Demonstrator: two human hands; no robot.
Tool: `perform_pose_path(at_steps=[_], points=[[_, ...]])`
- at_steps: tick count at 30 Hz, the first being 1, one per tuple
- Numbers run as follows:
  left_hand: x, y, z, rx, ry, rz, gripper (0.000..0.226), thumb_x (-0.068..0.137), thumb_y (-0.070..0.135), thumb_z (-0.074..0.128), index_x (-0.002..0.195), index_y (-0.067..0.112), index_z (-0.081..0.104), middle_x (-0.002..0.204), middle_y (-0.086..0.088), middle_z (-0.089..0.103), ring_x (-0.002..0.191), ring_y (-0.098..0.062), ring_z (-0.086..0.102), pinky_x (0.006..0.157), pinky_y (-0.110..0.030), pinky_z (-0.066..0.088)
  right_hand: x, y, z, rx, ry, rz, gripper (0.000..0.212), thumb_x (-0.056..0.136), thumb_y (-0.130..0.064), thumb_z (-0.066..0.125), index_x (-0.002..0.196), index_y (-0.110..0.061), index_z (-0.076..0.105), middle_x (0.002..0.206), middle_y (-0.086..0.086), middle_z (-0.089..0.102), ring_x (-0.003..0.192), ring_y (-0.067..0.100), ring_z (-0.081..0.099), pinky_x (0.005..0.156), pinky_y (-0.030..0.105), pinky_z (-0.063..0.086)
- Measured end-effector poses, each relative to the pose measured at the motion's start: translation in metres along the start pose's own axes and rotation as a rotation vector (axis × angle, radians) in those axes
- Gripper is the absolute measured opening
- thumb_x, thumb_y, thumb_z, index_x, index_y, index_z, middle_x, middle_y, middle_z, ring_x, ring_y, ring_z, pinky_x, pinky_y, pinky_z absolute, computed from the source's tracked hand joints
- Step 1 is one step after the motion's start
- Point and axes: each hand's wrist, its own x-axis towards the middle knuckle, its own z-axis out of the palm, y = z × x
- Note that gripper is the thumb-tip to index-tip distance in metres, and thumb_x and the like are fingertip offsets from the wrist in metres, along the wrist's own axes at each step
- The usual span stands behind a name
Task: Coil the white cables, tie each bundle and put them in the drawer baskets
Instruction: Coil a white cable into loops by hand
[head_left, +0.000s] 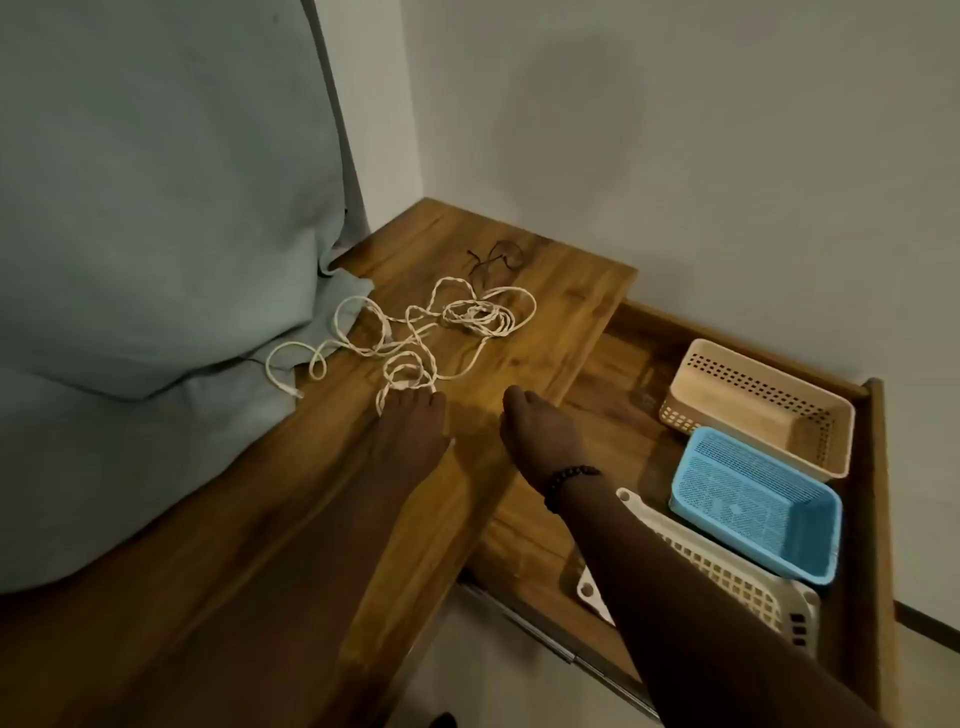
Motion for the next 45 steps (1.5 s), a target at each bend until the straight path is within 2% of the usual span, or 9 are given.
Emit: perform_pose_path(at_steps=[2, 6, 9, 14, 19, 23, 29, 38, 45], points=[[0.000, -0.006, 0.003, 0.015, -0.082, -0.049, 0.053, 0.087, 0.041, 0.064, 0.125, 0.008, 0.050, 0.126, -0.013, 0.059, 0.116, -0.030, 0.055, 0.096, -0.040, 0.043, 0.006, -0.005, 0.005, -0.007, -0.036, 0.010, 0.014, 0.099, -0.016, 0.038, 0.108, -0.007, 0.045, 0.090, 0.011, 0.056, 0.061, 0.027, 0.040, 0.045, 0.030, 0.019], [0.006, -0.014, 0.012, -0.007, -0.105, -0.083, 0.031, 0.097, 0.016, 0.045, 0.127, 0.011, 0.050, 0.126, -0.010, 0.060, 0.116, -0.026, 0.056, 0.093, -0.036, 0.045, 0.023, -0.013, 0.014, 0.057, -0.136, 0.079, 0.017, 0.101, -0.020, 0.036, 0.111, -0.010, 0.045, 0.095, 0.012, 0.059, 0.073, 0.031, 0.056, 0.057, 0.038, 0.046], [0.014, -0.022, 0.018, -0.006, -0.178, -0.092, 0.049, 0.090, 0.033, 0.061, 0.131, 0.012, 0.045, 0.136, -0.012, 0.051, 0.124, -0.027, 0.049, 0.100, -0.038, 0.040, 0.035, -0.018, 0.022, 0.123, -0.243, 0.129, 0.019, 0.101, -0.022, 0.038, 0.111, -0.010, 0.049, 0.100, 0.013, 0.062, 0.084, 0.032, 0.060, 0.072, 0.044, 0.054], [0.019, -0.033, 0.016, 0.032, -0.147, 0.031, 0.017, 0.094, 0.021, 0.052, 0.107, 0.015, 0.061, 0.112, -0.007, 0.066, 0.103, -0.023, 0.061, 0.086, -0.035, 0.048, 0.045, -0.026, 0.037, 0.197, -0.314, 0.173, 0.021, 0.099, -0.023, 0.041, 0.115, -0.014, 0.051, 0.107, 0.011, 0.064, 0.087, 0.029, 0.062, 0.076, 0.044, 0.055], [0.043, -0.024, -0.033, -0.602, 0.140, -0.243, 0.019, 0.096, 0.029, 0.050, 0.100, 0.011, 0.057, 0.089, -0.005, 0.063, 0.081, -0.021, 0.061, 0.065, -0.033, 0.046, 0.055, -0.030, 0.028, 0.624, -0.301, 0.315, 0.038, 0.095, -0.028, 0.053, 0.131, -0.018, 0.045, 0.112, 0.006, 0.066, 0.092, 0.023, 0.066, 0.076, 0.040, 0.057], [0.065, -0.020, -0.109, -1.158, 0.288, -0.313, 0.021, 0.099, 0.032, 0.050, 0.101, 0.013, 0.058, 0.077, 0.009, 0.058, 0.068, -0.002, 0.056, 0.053, -0.007, 0.042, 0.064, -0.048, -0.007, 1.076, -0.200, 0.285, 0.045, 0.097, -0.043, 0.051, 0.135, -0.019, 0.049, 0.120, -0.002, 0.066, 0.105, 0.016, 0.063, 0.082, 0.028, 0.050], [0.072, -0.022, -0.206, -1.619, 0.496, -0.151, 0.018, 0.097, 0.020, 0.050, 0.087, 0.011, 0.060, 0.062, 0.000, 0.054, 0.055, -0.011, 0.052, 0.052, -0.026, 0.048, 0.085, -0.063, -0.100, 1.566, 0.049, 0.173, 0.031, 0.099, -0.020, 0.047, 0.113, 0.003, 0.063, 0.098, 0.013, 0.071, 0.089, 0.023, 0.068, 0.088, 0.042, 0.052], [0.074, 0.020, -0.245, -2.253, 0.164, -0.052, 0.064, 0.096, 0.063, 0.028, 0.078, 0.012, 0.062, 0.066, -0.006, 0.057, 0.064, -0.019, 0.059, 0.071, -0.034, 0.053, 0.083, -0.036, -0.208, 1.021, 0.383, 0.065, 0.025, 0.095, -0.020, 0.047, 0.098, -0.010, 0.070, 0.090, 0.011, 0.072, 0.085, 0.028, 0.069, 0.079, 0.046, 0.058], [0.075, 0.056, -0.255, -2.367, 0.197, -0.142, 0.026, 0.094, 0.023, 0.047, 0.074, 0.011, 0.059, 0.058, -0.001, 0.053, 0.057, -0.015, 0.047, 0.053, -0.025, 0.045, 0.038, 0.015, -0.254, 1.091, 0.599, 0.132, 0.032, 0.102, -0.022, 0.041, 0.098, -0.007, 0.069, 0.079, 0.001, 0.065, 0.077, 0.014, 0.061, 0.069, 0.028, 0.049]])
